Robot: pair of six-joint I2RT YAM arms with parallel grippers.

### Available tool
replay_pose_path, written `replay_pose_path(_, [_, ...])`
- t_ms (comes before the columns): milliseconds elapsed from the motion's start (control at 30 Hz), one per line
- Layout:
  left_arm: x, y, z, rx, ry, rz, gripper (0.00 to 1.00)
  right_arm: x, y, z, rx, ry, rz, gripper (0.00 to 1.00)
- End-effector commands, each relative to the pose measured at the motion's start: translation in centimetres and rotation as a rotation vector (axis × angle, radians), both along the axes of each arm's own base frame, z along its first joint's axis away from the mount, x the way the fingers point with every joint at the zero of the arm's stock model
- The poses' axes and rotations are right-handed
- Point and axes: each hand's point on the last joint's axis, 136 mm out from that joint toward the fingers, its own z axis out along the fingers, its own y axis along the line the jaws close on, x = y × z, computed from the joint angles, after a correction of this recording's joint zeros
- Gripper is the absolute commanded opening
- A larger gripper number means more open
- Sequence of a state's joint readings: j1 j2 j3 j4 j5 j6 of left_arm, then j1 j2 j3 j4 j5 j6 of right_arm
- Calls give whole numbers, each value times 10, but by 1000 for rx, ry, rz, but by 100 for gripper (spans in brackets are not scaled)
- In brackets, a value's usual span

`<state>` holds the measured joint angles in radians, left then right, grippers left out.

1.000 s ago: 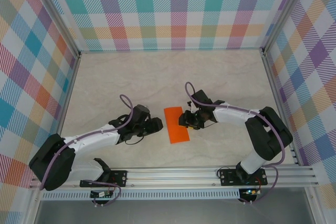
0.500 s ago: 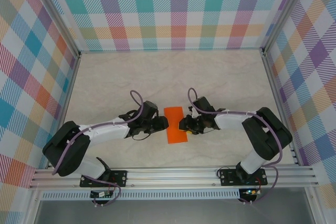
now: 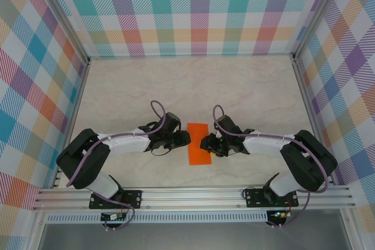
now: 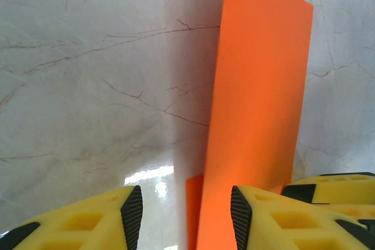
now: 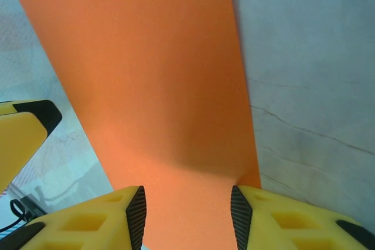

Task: Fold a paper plane with a square sheet of paper (pick it up from the middle)
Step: Third fold the triangle at the center of the table.

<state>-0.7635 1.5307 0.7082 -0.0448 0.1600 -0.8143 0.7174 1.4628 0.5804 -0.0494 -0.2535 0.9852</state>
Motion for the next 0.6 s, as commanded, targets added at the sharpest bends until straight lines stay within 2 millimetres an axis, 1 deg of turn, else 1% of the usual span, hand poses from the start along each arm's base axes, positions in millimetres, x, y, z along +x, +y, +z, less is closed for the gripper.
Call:
replay_pose_path(0, [2, -11, 8, -25, -36, -28, 46, -2, -7, 14, -61, 3, 14, 47])
replay_pose_path(67, [2, -9, 8, -27, -37, -16, 46, -2, -6, 32, -57, -36, 30, 48])
replay_pose_path(100, [2, -7, 8, -23, -36, -9, 46, -2, -7, 42, -46, -62, 29, 52])
replay_pose_path(133, [2, -5, 9, -14, -39, -4, 46, -2, -9, 55, -26, -90, 23, 58])
replay_pose_path(167, [3, -4, 10, -7, -43, 3, 46, -3, -12, 63, -21, -109, 16, 63])
replay_pose_path(233, [6, 2, 14, 8, -61, 30, 47, -5, -20, 87, -3, -163, -2, 71])
replay_pose_path(333, [8, 5, 17, 20, -74, 42, 47, -10, -29, 114, 25, -203, -23, 85])
replay_pose_path(400, [8, 9, 15, 32, -79, 60, 47, -13, -31, 124, 32, -208, -27, 91])
replay_pose_path(467, [9, 16, 14, 48, -83, 91, 47, -12, -30, 134, 33, -200, -27, 93])
replay_pose_path(567, [9, 20, 17, 47, -94, 111, 47, -8, -23, 148, 32, -191, -14, 96])
